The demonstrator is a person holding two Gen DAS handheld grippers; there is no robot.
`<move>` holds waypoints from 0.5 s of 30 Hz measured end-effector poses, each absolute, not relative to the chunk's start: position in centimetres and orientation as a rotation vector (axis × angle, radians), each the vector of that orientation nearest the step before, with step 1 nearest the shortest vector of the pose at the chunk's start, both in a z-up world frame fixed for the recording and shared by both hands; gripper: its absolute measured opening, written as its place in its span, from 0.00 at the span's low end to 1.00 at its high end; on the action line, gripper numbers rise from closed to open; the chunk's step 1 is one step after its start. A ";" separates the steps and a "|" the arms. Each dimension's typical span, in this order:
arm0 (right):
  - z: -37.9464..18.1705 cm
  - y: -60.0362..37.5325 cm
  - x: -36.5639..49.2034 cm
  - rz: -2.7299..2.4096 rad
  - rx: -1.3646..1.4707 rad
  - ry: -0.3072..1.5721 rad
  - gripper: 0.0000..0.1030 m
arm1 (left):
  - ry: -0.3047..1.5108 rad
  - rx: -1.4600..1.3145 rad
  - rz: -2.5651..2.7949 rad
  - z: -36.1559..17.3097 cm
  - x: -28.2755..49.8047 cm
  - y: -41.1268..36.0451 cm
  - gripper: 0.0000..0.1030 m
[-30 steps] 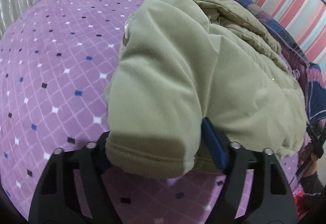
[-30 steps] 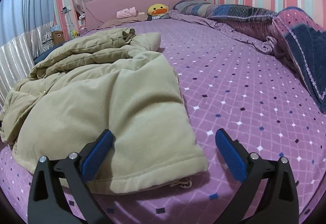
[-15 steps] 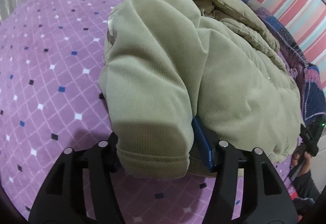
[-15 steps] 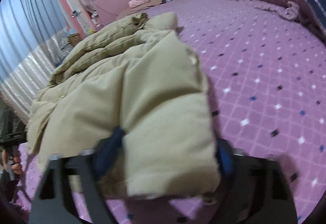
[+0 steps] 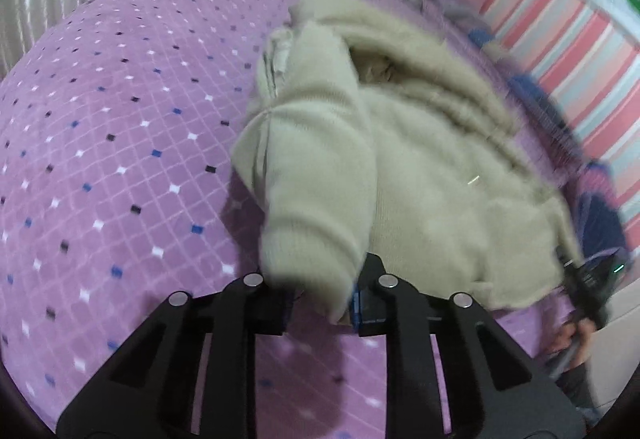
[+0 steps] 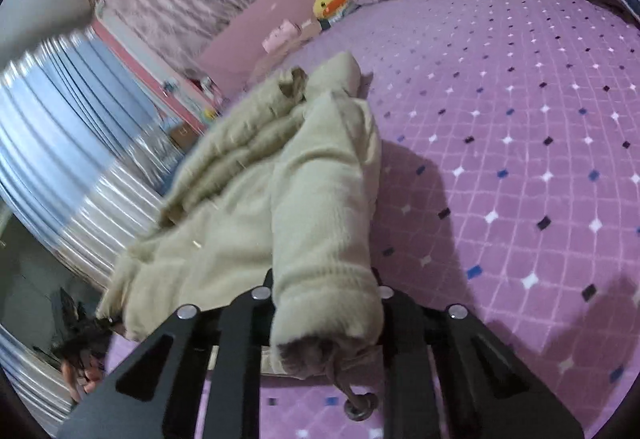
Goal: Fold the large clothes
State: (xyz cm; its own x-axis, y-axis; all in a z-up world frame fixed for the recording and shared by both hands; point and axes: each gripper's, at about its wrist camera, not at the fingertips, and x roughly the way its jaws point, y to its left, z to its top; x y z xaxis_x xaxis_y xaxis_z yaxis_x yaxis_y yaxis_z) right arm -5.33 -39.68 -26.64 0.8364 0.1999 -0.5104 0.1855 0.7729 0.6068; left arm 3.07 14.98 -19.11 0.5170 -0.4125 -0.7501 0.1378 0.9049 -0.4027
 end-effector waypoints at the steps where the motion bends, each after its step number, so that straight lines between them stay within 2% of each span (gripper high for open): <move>1: -26.2 -39.6 -5.5 0.013 0.692 0.582 0.16 | 0.956 -0.338 -0.349 -18.2 2.5 15.3 0.17; 5: -23.4 -39.0 -6.1 0.015 0.610 0.531 0.16 | 0.906 -0.257 -0.347 -15.7 0.3 14.7 0.07; 13: -25.2 -37.7 -4.5 -0.096 0.383 0.673 0.16 | 1.014 -0.175 -0.267 -21.1 1.2 15.3 0.08; 15: -25.3 -37.5 -4.7 -0.108 0.339 0.685 0.19 | 1.017 -0.173 -0.269 -21.5 1.9 15.5 0.11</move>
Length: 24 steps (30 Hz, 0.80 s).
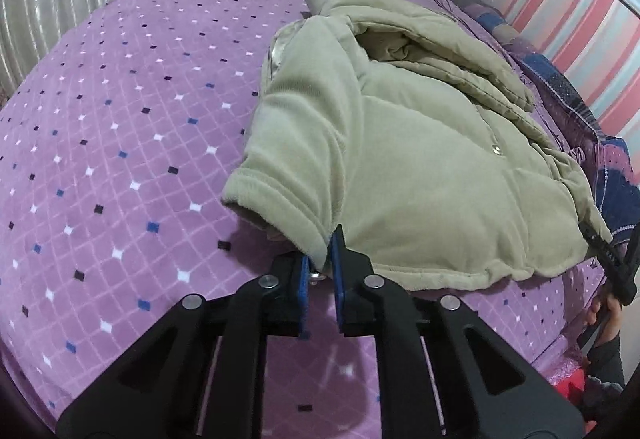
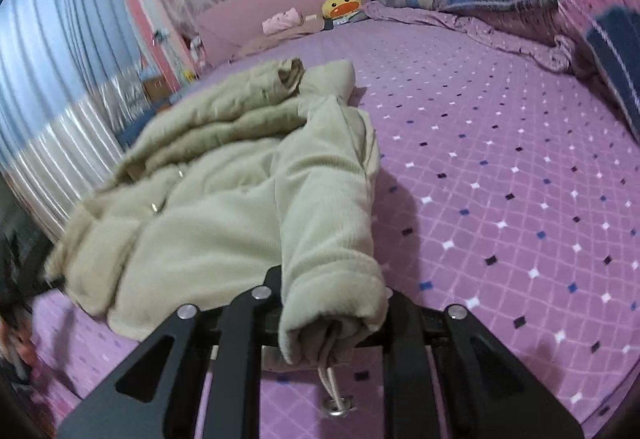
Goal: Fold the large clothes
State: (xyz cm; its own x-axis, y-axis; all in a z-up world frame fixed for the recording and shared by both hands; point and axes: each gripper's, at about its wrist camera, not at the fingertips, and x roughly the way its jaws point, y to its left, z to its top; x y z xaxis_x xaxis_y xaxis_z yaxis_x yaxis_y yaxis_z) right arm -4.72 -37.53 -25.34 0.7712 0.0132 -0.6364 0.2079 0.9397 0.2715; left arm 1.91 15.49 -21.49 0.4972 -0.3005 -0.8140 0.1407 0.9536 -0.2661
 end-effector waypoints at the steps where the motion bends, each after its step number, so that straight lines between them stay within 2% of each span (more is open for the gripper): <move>1: -25.4 -37.5 -4.9 -0.114 0.326 0.686 0.20 | 1.019 -0.162 -0.267 -21.7 2.1 15.7 0.15; 4: -25.3 -37.5 -5.4 -0.156 0.304 0.675 0.35 | 1.017 -0.098 -0.233 -21.8 2.7 15.9 0.42; 5: -25.4 -37.6 -5.6 -0.172 0.294 0.671 0.42 | 1.006 -0.067 -0.217 -21.6 2.9 15.4 0.57; 6: -25.5 -37.6 -5.7 -0.181 0.281 0.674 0.43 | 0.997 -0.052 -0.217 -21.5 2.8 15.5 0.64; 7: -25.6 -37.5 -5.8 -0.186 0.271 0.678 0.45 | 0.992 -0.046 -0.227 -21.3 2.7 15.6 0.66; 9: -25.8 -37.3 -6.3 -0.216 0.235 0.679 0.56 | 1.000 -0.049 -0.232 -21.2 2.3 16.2 0.70; 13: -25.8 -37.7 -7.5 -0.255 0.226 0.666 0.63 | 0.984 -0.030 -0.209 -20.9 1.2 17.4 0.76; 14: -25.7 -38.0 -7.7 -0.272 0.236 0.656 0.67 | 0.983 -0.030 -0.200 -20.9 1.1 17.8 0.77; 21: -25.6 -38.5 -7.5 -0.293 0.247 0.641 0.68 | 0.981 -0.073 -0.243 -20.2 3.2 19.6 0.80; 24: -25.8 -38.0 -7.0 -0.289 0.221 0.651 0.68 | 0.992 0.009 -0.291 -20.4 5.1 18.3 0.82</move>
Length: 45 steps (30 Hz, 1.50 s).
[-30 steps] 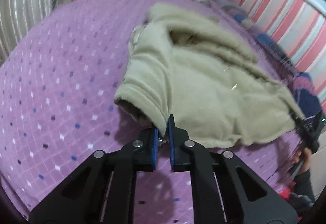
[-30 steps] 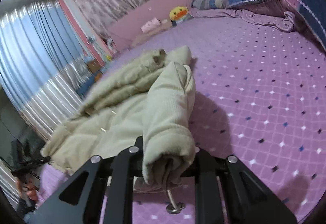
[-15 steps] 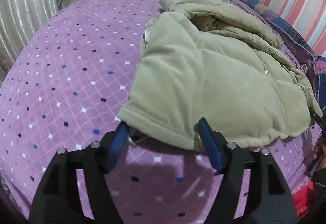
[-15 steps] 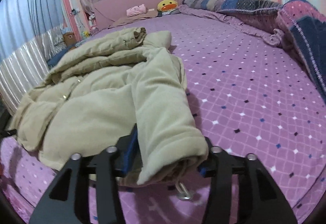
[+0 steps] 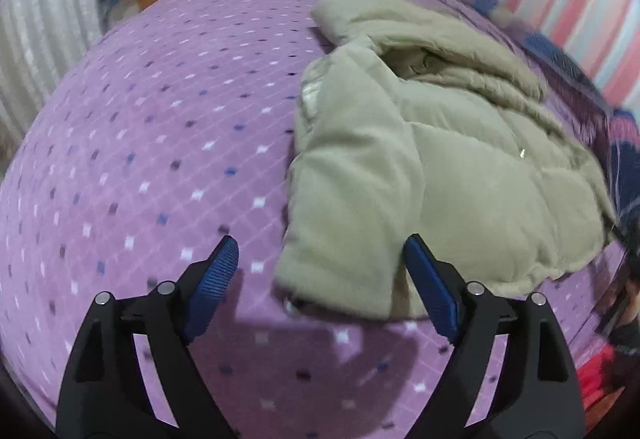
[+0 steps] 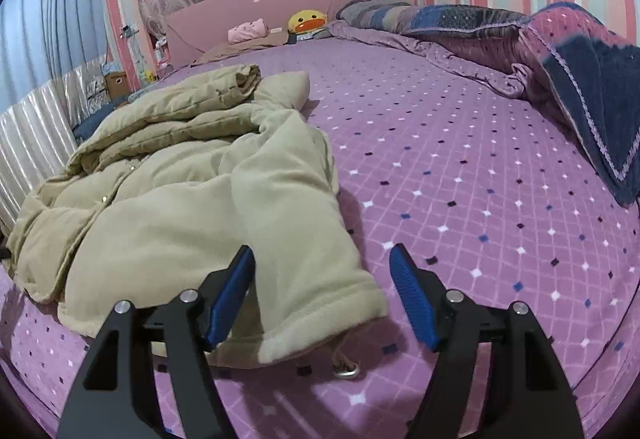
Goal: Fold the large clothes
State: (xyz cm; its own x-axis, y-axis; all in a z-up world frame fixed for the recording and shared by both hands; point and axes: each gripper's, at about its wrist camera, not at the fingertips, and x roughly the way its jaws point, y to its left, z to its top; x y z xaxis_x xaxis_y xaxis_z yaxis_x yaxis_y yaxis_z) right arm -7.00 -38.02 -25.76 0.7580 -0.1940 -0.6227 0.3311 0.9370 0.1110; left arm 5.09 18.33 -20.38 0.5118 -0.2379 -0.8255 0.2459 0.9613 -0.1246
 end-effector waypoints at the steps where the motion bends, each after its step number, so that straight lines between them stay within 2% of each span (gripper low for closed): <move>1: -25.9 -37.9 -6.8 -0.290 0.207 0.658 0.68 | 1.007 0.061 -0.294 -20.9 5.9 17.7 0.82; 2: -25.9 -37.8 -6.6 -0.290 0.202 0.661 0.68 | 1.022 0.076 -0.309 -21.3 6.4 17.4 0.79; 5: -26.0 -37.9 -6.5 -0.286 0.202 0.668 0.68 | 1.103 0.044 -0.394 -23.5 7.5 17.0 0.55; 7: -26.0 -37.9 -6.5 -0.280 0.199 0.675 0.68 | 1.096 0.036 -0.400 -23.9 7.3 17.0 0.50; 8: -26.0 -37.9 -6.5 -0.273 0.198 0.681 0.68 | 1.088 0.029 -0.413 -24.0 7.0 16.9 0.41; 9: -26.1 -38.0 -6.5 -0.268 0.199 0.685 0.68 | 1.083 0.024 -0.418 -23.9 6.8 16.8 0.36; 12: -25.9 -38.4 -6.7 -0.231 0.216 0.693 0.68 | 1.064 0.060 -0.403 -23.2 5.9 16.3 0.28; 22: -27.3 -38.1 -4.9 -0.109 0.285 0.742 0.67 | 1.102 0.044 -0.394 -23.2 7.3 15.2 0.26; 24: -27.7 -37.0 -4.2 -0.100 0.246 0.777 0.50 | 1.094 0.071 -0.382 -23.1 6.9 15.1 0.25; 29: -26.5 -37.0 -5.8 -0.105 0.216 0.794 0.48 | 1.082 0.092 -0.392 -22.3 6.0 15.4 0.25; 34: -26.6 -37.4 -6.0 -0.091 0.223 0.813 0.50 | 1.088 0.152 -0.399 -22.1 5.9 14.9 0.30; 39: -26.9 -36.2 -5.1 -0.066 0.216 0.834 0.29 | 1.099 0.076 -0.417 -22.1 6.1 16.0 0.29; 42: -26.4 -35.8 -4.5 -0.054 0.196 0.857 0.25 | 1.121 0.090 -0.424 -21.9 6.5 15.3 0.21; 45: -25.1 -35.6 -4.1 -0.040 0.177 0.854 0.23 | 1.140 0.078 -0.453 -21.1 7.0 14.7 0.19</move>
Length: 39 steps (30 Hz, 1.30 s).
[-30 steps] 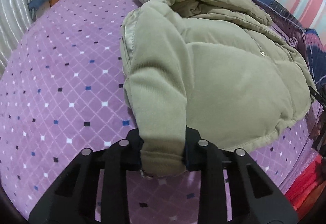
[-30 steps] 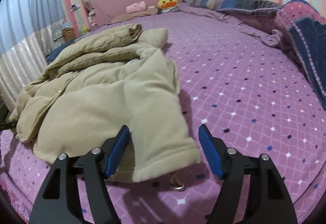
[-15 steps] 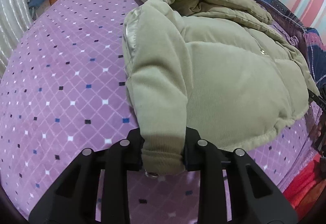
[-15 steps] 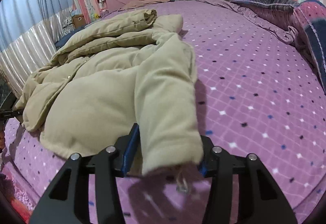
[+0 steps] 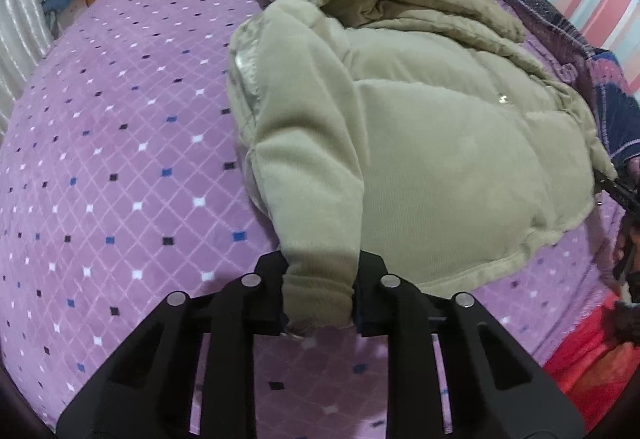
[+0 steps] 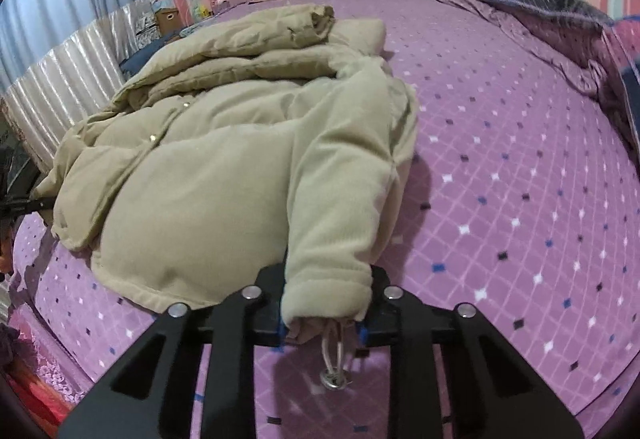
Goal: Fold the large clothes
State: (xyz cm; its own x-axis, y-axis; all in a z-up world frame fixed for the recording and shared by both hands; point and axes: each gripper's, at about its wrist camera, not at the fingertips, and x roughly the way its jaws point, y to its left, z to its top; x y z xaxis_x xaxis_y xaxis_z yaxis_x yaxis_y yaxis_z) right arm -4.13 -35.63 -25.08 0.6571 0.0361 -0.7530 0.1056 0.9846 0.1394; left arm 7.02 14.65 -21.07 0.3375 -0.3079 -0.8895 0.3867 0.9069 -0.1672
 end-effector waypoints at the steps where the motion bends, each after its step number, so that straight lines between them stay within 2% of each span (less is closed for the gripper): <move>1: -24.3 -35.5 -3.9 -0.033 0.173 0.844 0.22 | 1.143 0.065 -0.467 -20.6 7.2 14.4 0.19; 11: -17.5 -35.1 -2.5 0.015 0.204 0.689 0.21 | 1.063 0.062 -0.572 -14.2 7.9 11.6 0.17; 17: -16.3 -35.6 0.7 0.011 0.235 0.654 0.21 | 1.026 0.035 -0.594 -11.4 10.9 9.3 0.17; 24: -14.4 -36.0 4.7 -0.046 0.181 0.671 0.20 | 0.999 0.193 -0.465 -10.5 13.7 6.3 0.15; 32: -10.2 -38.9 9.8 -0.109 0.239 0.642 0.20 | 0.991 0.083 -0.376 -6.8 20.6 7.8 0.15; 39: -5.9 -40.4 17.1 -0.212 0.174 0.647 0.20 | 0.920 0.076 -0.327 -2.0 27.0 6.5 0.15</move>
State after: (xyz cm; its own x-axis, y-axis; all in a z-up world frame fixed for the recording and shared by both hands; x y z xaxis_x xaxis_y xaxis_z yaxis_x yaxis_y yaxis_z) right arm 17.12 -40.38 -5.87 0.7778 -0.1413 -0.6125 0.2493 0.9638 0.0942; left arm 26.98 6.48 -1.98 0.5604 -0.2452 -0.7911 0.3094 0.9480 -0.0746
